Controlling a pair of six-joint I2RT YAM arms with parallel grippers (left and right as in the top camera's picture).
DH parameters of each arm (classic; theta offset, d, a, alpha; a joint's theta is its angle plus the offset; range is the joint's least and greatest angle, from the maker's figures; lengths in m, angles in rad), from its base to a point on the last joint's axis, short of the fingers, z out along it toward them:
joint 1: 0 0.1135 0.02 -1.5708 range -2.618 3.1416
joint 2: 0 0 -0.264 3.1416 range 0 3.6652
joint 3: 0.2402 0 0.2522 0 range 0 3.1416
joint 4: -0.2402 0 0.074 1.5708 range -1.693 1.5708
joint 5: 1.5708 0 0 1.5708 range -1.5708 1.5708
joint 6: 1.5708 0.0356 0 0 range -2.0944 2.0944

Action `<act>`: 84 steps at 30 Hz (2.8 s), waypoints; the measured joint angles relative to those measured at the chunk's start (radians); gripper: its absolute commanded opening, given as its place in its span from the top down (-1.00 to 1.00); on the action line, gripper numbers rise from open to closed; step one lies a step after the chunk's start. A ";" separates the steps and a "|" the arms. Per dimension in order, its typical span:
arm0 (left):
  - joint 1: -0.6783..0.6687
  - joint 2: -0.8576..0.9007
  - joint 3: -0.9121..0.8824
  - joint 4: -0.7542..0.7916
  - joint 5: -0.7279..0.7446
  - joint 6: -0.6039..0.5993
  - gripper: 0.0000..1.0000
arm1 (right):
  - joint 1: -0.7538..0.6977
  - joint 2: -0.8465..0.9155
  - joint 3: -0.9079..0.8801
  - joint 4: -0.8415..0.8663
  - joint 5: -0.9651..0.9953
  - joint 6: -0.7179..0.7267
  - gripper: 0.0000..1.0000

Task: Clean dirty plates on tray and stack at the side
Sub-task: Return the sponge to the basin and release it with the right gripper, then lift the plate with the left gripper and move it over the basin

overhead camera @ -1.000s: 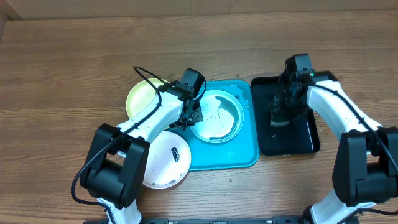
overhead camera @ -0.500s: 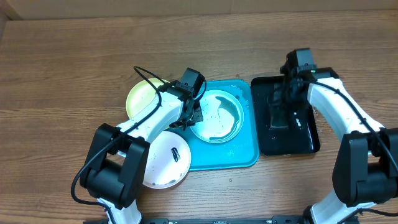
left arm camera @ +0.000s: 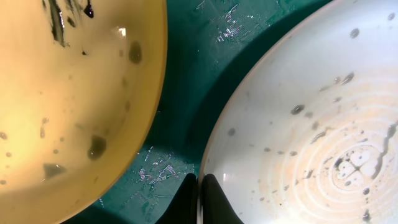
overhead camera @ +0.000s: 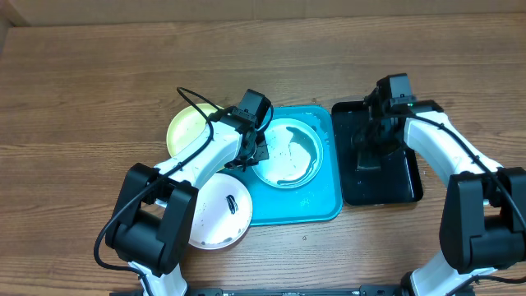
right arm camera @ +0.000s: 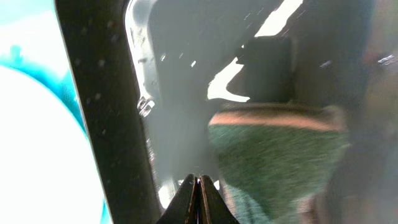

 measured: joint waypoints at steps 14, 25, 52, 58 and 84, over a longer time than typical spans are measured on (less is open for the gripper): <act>0.000 0.001 0.000 0.002 0.001 0.001 0.91 | 0.000 0.000 -0.028 0.006 -0.196 -0.016 0.93; 0.000 0.001 0.000 0.003 0.016 0.003 0.87 | 0.000 0.000 -0.028 -0.002 -0.220 -0.019 0.93; -0.009 0.008 -0.033 0.019 0.031 0.014 0.74 | -0.310 -0.029 0.417 -0.326 0.172 0.006 -1.00; -0.018 0.006 -0.037 0.036 0.045 0.016 0.92 | -0.322 -0.029 0.417 -0.327 0.197 0.006 -1.00; -0.002 0.014 0.372 -0.113 -0.005 0.158 0.92 | -0.322 -0.029 0.417 -0.327 0.201 0.006 -1.00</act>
